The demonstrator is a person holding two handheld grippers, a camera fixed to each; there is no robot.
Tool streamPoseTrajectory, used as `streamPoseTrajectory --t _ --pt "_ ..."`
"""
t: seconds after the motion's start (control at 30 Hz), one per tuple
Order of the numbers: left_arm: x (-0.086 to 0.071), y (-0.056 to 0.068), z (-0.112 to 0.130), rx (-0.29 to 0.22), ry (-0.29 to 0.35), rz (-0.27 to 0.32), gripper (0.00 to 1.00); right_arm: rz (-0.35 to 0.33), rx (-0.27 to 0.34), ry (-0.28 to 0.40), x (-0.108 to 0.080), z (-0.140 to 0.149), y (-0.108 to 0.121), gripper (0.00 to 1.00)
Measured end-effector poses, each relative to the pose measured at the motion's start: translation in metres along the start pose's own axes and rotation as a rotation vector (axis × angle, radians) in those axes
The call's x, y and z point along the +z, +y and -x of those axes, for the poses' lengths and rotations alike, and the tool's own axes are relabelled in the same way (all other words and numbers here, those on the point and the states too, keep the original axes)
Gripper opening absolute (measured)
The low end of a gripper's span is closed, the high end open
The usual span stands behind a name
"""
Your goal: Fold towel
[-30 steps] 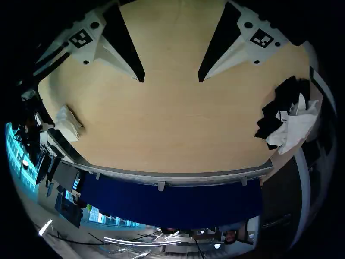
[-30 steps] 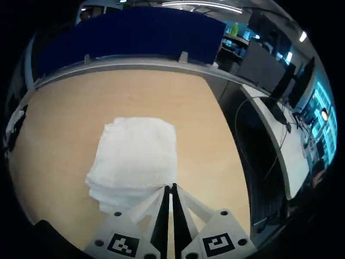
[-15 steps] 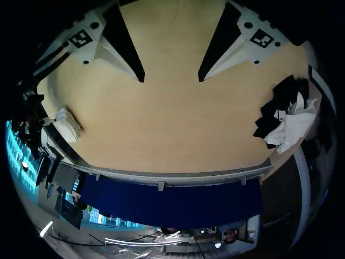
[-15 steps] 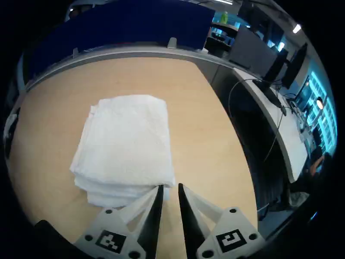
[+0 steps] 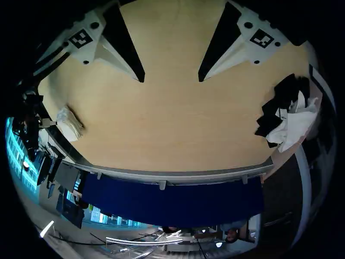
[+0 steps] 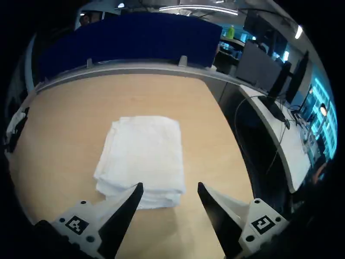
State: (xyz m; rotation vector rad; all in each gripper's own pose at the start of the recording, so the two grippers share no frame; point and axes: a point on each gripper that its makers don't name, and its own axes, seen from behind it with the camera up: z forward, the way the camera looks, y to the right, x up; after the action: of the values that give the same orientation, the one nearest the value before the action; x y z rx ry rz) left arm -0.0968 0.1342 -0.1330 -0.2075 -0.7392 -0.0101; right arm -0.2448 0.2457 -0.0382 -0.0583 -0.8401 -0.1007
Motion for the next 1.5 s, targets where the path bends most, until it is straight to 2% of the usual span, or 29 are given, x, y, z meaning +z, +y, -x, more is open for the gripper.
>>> streamPoseTrajectory --t 0.27,0.57,0.9,1.2,1.5 --pt "-0.003 -0.003 0.000 -0.001 0.002 -0.005 0.92 -0.058 -0.010 0.016 0.008 -0.013 -0.026 0.98" --pt "-0.004 -0.007 0.001 -0.008 0.002 -0.013 0.92 -0.122 -0.034 -0.009 0.019 -0.002 -0.057 0.98" --pt "-0.002 -0.009 0.002 -0.008 0.000 -0.015 0.92 -0.121 -0.066 -0.056 0.030 0.021 -0.062 0.98" --pt "0.002 -0.010 -0.002 -0.012 0.001 -0.014 0.92 -0.124 -0.047 0.012 0.023 -0.017 -0.056 0.99" --pt "0.002 -0.011 -0.004 -0.013 0.003 -0.022 0.92 -0.132 -0.053 0.049 0.045 -0.063 -0.055 0.99"
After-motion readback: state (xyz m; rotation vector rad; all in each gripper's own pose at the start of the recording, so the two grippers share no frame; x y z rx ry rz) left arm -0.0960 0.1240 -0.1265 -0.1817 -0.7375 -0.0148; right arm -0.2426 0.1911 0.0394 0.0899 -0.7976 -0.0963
